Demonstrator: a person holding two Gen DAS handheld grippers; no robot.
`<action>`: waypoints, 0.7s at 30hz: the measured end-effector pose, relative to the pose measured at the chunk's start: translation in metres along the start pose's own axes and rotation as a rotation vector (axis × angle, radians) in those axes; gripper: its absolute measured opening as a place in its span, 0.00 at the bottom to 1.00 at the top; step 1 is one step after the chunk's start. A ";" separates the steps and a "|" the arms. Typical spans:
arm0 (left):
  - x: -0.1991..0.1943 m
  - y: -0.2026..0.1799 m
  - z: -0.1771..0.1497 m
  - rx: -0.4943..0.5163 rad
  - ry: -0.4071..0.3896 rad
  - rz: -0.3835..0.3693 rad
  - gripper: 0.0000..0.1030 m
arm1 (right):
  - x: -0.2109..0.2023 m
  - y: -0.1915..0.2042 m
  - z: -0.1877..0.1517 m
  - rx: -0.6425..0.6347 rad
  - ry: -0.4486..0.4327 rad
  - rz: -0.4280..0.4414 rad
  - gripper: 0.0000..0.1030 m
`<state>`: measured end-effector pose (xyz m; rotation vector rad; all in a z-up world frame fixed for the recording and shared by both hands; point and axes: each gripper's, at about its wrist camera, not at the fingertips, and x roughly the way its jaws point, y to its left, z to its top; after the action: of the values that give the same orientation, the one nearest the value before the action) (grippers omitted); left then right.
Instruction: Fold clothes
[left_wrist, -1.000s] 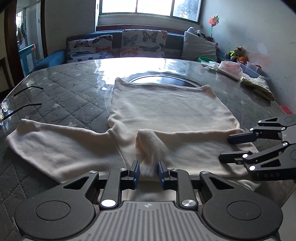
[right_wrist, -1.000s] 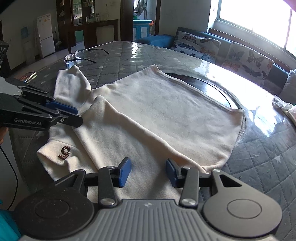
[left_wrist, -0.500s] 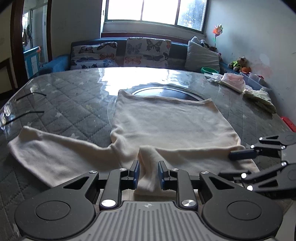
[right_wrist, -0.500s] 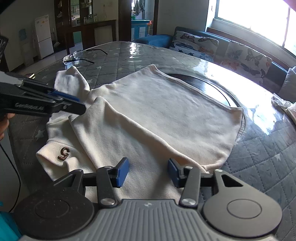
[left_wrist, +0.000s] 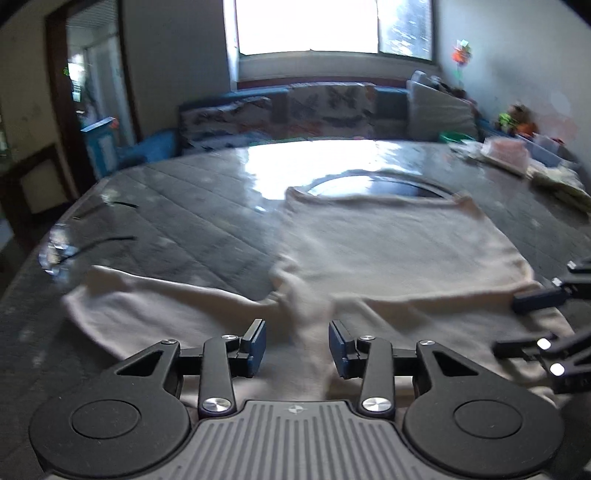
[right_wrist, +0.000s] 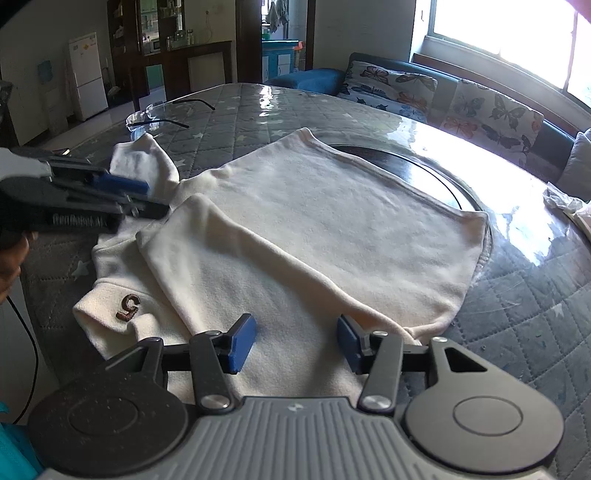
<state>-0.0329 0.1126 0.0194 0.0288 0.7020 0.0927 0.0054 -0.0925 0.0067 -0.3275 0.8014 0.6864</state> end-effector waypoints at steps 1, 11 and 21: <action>-0.002 0.003 0.001 -0.007 -0.005 0.004 0.39 | 0.000 0.000 0.000 0.000 -0.001 0.000 0.49; 0.000 -0.016 -0.011 0.088 0.058 -0.041 0.40 | 0.000 0.002 -0.001 -0.002 -0.001 -0.002 0.53; 0.006 -0.028 0.015 0.068 -0.001 -0.180 0.40 | -0.004 0.001 -0.003 0.002 -0.002 -0.005 0.56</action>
<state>-0.0163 0.0858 0.0251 0.0308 0.7040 -0.1037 0.0010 -0.0947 0.0081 -0.3272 0.7985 0.6810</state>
